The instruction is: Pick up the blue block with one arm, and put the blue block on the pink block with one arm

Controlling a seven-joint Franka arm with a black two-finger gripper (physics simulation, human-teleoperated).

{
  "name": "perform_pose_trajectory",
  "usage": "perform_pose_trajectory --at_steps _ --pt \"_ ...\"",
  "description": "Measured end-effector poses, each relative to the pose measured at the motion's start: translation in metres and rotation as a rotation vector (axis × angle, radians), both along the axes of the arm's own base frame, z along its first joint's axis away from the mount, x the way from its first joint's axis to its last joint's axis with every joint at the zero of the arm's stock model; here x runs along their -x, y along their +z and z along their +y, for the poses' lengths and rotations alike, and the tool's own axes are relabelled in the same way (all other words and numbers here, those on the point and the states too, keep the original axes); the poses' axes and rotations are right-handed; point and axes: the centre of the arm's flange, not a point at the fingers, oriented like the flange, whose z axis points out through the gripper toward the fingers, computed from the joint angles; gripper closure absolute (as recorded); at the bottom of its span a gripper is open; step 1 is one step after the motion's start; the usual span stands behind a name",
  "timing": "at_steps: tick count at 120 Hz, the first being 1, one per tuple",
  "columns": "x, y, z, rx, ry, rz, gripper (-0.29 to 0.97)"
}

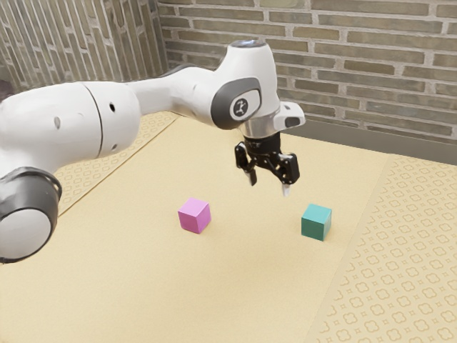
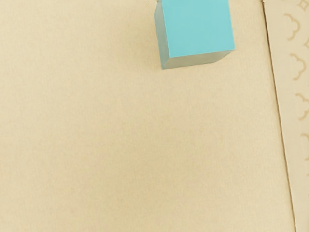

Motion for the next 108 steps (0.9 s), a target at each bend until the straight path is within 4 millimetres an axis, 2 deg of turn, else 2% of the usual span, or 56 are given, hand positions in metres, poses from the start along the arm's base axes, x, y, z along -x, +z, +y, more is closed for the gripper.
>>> perform_pose_trajectory --at_steps 17,28,33,42,52,80,89,108 --pt "-0.028 -0.03 -0.032 -0.001 -0.006 -0.043 0.03" --pt "-0.038 -0.052 -0.047 0.028 -0.014 -0.059 0.03" --pt "-0.043 -0.063 -0.047 0.043 -0.01 -0.057 0.03" --pt "-0.059 -0.086 -0.036 0.057 0.017 -0.058 0.03" --pt "-0.07 -0.095 -0.039 0.071 0.015 -0.081 0.03" --pt "-0.073 -0.115 -0.07 0.03 -0.062 -0.147 0.03" --pt "-0.082 -0.133 -0.067 0.018 -0.06 -0.163 0.03" --pt "-0.091 -0.144 -0.067 0.027 -0.052 -0.193 0.04"
